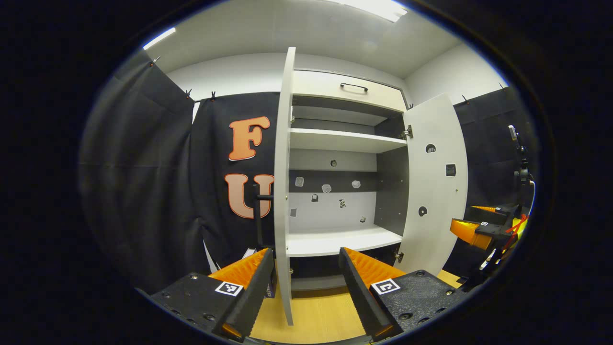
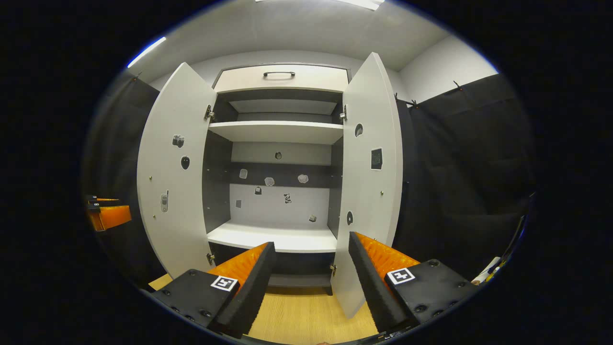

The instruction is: Open the right door of the double-door shoe cabinet with the right hand, and open the left door with the left hand.

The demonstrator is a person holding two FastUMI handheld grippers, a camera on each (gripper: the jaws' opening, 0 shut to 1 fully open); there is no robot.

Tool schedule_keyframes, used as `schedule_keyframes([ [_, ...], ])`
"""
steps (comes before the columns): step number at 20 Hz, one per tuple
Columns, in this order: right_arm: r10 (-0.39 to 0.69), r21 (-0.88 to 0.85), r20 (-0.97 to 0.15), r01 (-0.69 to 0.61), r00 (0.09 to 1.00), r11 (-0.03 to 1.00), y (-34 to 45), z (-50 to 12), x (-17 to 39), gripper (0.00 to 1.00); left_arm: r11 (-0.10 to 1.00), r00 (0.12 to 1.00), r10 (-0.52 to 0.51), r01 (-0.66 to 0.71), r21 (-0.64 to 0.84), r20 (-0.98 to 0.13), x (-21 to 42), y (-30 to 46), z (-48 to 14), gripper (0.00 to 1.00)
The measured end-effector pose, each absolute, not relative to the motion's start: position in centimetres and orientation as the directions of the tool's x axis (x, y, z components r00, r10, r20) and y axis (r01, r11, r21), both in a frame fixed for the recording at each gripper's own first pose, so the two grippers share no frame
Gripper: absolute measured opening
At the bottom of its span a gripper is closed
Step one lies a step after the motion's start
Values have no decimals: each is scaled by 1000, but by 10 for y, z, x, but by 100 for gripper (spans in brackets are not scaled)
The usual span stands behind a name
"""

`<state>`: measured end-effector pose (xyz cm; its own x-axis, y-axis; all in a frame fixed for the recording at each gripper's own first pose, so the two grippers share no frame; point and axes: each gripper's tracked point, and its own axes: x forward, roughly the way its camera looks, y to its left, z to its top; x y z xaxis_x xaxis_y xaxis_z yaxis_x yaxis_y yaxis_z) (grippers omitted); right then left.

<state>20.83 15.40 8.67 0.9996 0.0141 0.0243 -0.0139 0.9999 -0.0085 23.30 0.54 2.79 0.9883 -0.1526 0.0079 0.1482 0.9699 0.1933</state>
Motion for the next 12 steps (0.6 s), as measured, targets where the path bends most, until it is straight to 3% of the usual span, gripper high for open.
schedule_keyframes([
  [3, 11, -17, 20, -10, 1000, 1000, 148, 85, 209, 98, 971, 987, -161, 159, 177, 0, 233, -4, 24, 98],
  [5, 15, -20, 15, -15, 1000, 1000, 144, 84, 210, 94, 973, 987, -159, 158, 169, -10, 235, -8, 21, 97],
  [6, 17, -21, 12, -17, 1000, 1000, 142, 83, 211, 100, 974, 988, -154, 154, 168, -13, 235, -10, 20, 96],
  [12, 23, -26, 7, -23, 1000, 999, 127, 82, 216, 100, 980, 992, -127, 126, 156, -6, 239, -17, 17, 96],
])
